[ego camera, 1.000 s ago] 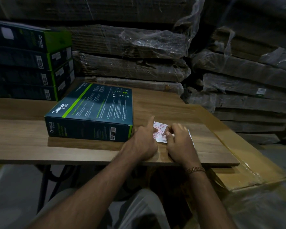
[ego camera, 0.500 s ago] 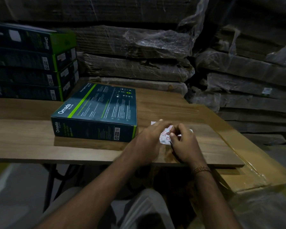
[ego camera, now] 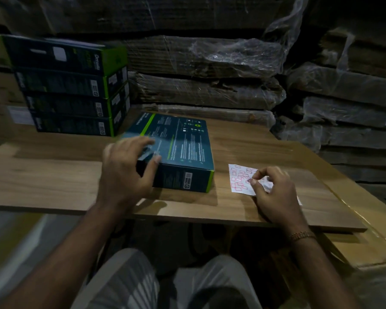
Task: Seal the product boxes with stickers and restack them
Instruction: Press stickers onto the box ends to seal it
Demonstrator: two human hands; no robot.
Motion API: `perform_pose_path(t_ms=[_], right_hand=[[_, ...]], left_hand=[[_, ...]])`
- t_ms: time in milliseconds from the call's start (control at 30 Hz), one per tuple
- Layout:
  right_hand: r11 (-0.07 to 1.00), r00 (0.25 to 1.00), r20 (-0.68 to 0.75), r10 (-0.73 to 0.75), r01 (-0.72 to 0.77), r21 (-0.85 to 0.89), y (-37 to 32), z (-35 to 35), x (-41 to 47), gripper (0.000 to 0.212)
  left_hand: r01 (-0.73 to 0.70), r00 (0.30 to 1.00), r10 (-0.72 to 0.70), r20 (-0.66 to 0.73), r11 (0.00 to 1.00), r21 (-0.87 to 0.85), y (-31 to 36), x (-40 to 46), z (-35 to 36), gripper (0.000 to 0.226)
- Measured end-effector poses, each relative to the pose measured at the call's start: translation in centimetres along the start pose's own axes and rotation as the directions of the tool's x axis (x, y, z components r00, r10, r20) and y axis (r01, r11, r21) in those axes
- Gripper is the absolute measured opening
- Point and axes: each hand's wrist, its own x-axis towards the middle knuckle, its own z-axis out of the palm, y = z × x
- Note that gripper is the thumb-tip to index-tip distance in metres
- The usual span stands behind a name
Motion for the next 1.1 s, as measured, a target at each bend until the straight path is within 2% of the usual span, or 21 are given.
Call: perform_pose_path(t_ms=[133, 233, 300, 500, 633, 767, 1100], right_hand=[[0.986, 0.995, 0.007, -0.095, 0.093, 0.135, -5.7, 2.3, -1.4, 0.021], [0.963, 0.98, -0.018, -0.196, 0.196, 0.187, -10.5, 4.0, -1.4, 0.02], [0.957, 0.974, 0.03, -0.225, 0.215, 0.195, -12.9, 4.8, -0.8, 0.017], [0.957, 0.927, 0.239, -0.29, 0.276, 0.09, -16.4, 6.7, 1.8, 0.015], [0.957, 0.9, 0.344, -0.266, 0.29, -0.018, -17.9, 7.1, 2.8, 0.016], [0.953, 0.885, 0.396, -0.244, 0.294, -0.069, -18.6, 7.2, 3.3, 0.014], [0.924, 0.869, 0.454, -0.197, 0.319, -0.21, -20.0, 7.2, 3.1, 0.009]], left_hand=[[-0.04, 0.996, 0.038, 0.084, 0.999, 0.023, 0.0, -0.4, 0.5, 0.037], [-0.036, 0.997, 0.036, 0.074, 0.999, 0.001, -0.3, -0.5, 0.5, 0.035], [-0.031, 0.997, 0.033, 0.066, 0.999, -0.022, -0.5, -0.5, 0.4, 0.033], [0.002, 0.998, 0.004, 0.065, 0.996, -0.094, -0.8, -0.6, 0.4, 0.037], [0.077, 0.996, -0.072, 0.056, 0.992, -0.098, -0.3, -0.7, 0.4, 0.041], [0.117, 0.991, -0.109, 0.073, 0.987, -0.107, -0.3, -0.7, 0.5, 0.04], [0.108, 0.993, -0.1, 0.061, 0.985, -0.138, -0.6, -0.7, 0.5, 0.037]])
